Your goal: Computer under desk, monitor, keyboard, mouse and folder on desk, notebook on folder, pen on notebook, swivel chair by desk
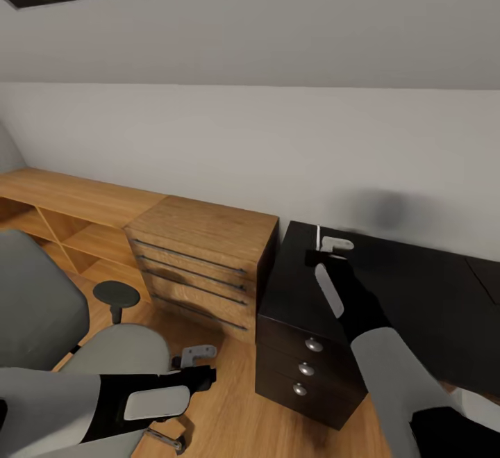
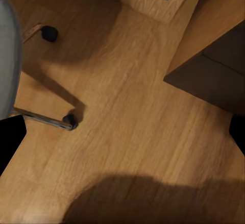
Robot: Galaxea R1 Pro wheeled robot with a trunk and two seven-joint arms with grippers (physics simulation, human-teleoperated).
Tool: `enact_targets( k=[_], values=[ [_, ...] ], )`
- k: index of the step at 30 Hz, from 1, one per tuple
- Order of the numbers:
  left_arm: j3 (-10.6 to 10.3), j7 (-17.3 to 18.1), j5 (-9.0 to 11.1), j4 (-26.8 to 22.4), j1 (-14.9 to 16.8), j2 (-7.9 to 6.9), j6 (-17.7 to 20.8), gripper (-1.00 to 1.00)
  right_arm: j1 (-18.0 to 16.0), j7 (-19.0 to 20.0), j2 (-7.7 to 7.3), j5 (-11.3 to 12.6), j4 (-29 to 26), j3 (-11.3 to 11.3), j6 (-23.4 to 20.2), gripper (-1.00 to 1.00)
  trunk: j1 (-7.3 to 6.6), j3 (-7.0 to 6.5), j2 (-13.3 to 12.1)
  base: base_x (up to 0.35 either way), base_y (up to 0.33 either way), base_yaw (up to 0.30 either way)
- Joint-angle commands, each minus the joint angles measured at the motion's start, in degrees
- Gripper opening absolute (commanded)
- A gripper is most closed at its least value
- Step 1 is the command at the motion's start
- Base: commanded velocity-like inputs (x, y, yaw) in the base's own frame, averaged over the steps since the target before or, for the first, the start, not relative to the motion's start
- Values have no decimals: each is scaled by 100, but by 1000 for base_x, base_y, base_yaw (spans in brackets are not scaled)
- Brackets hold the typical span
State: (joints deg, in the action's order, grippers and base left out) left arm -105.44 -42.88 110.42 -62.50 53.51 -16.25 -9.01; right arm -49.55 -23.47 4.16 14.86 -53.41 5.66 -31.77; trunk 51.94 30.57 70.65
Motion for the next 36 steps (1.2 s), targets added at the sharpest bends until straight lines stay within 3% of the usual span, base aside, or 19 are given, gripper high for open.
enact_targets(
  k=[1, 8, 17, 18, 20, 21, 23, 24, 32, 36],
  values=[
    [-21, 1, 61, -3, 11, 4, -53, 100, 50, -119, -1, 75, -125, -9, -9, -100, -22, -12, -37, -33, 0, 0],
    [-26, -1, 82, 24, 11, 46, -34, 100, 302, -334, 20, 78, -727, -96, -13, -100, -176, -138, -318, -226, 0, 0],
    [-55, 0, 91, 67, 11, 187, -24, 100, 340, -359, 23, 82, -829, -109, -13, -100, -374, -299, -679, -224, 0, 0],
    [-162, 10, 96, 761, 11, 561, 193, 100, 404, -360, 30, 87, -842, -101, -13, -100, -396, -317, -719, -6, 0, 0],
    [-179, 12, 98, 978, 11, 668, 326, 100, 413, -360, 30, 87, -847, -101, -13, -100, -439, -353, -800, -4, 0, 0],
    [-196, 27, 105, 1347, 11, 844, 577, 100, 420, -360, 31, 87, -851, -101, -13, -100, -461, -371, -840, -2, 0, 0],
    [-201, 55, 124, 1601, 11, 973, 758, 100, 423, -360, 31, 84, -852, -104, -13, -100, -505, -407, -920, -1, 0, -5],
    [-210, 307, 325, 2366, 16, 1392, 1153, 100, 427, -360, 32, 80, -855, -113, -13, -100, -527, -424, -960, 0, 0, -162],
    [-219, 1287, 490, 3732, -238, 2084, 1337, 100, 428, -368, 32, 79, -863, -126, -12, -100, -703, -559, -1281, 0, 0, -148],
    [-219, 1687, 496, 4326, -399, 2323, 1353, 100, 428, -368, 32, 79, -864, -127, -13, -100, -791, -630, -1441, 0, 0, -25]
  ],
)
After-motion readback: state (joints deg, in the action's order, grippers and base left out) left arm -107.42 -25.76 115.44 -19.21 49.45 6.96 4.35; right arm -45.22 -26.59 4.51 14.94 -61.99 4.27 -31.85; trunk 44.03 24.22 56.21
